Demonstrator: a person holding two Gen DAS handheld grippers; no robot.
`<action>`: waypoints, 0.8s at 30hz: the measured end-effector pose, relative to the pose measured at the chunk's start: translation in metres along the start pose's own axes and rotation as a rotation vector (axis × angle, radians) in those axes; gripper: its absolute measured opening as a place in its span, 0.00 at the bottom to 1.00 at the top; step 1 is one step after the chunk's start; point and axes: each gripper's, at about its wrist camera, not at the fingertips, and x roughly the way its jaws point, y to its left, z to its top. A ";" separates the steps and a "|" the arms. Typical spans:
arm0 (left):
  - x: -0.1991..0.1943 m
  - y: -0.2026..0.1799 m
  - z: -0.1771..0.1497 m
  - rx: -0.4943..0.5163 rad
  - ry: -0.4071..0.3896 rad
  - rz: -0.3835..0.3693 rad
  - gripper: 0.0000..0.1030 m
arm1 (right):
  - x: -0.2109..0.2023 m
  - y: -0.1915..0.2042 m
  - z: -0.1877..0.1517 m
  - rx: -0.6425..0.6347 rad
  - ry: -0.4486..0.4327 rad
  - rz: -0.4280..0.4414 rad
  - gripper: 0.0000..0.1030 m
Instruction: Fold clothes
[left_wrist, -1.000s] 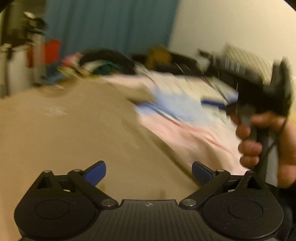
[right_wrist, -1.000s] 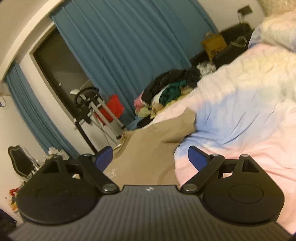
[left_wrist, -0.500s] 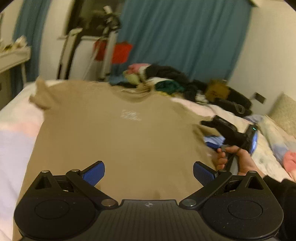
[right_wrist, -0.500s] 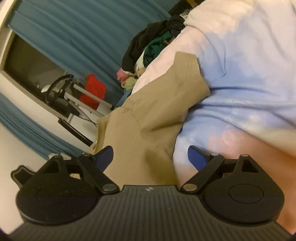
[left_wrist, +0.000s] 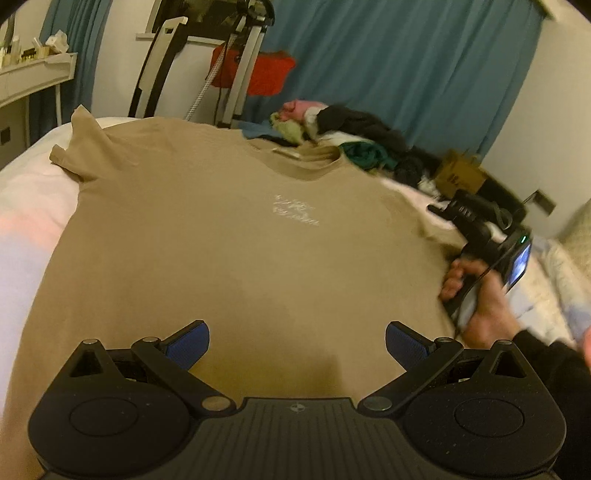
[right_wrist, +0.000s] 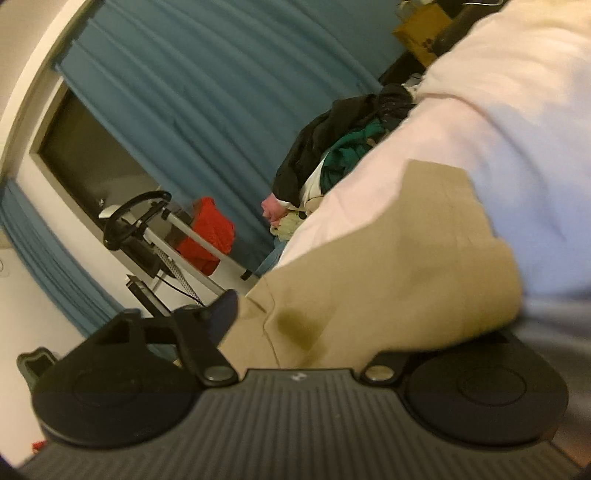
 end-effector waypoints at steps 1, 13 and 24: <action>0.004 0.000 0.002 0.005 -0.004 0.007 0.99 | 0.006 0.001 0.003 -0.004 -0.001 -0.008 0.59; -0.010 0.013 0.022 -0.029 -0.044 0.067 0.99 | -0.009 0.075 0.035 -0.316 -0.078 -0.161 0.05; -0.072 0.042 0.035 -0.032 -0.117 0.182 0.99 | -0.030 0.246 -0.031 -0.814 -0.162 -0.142 0.04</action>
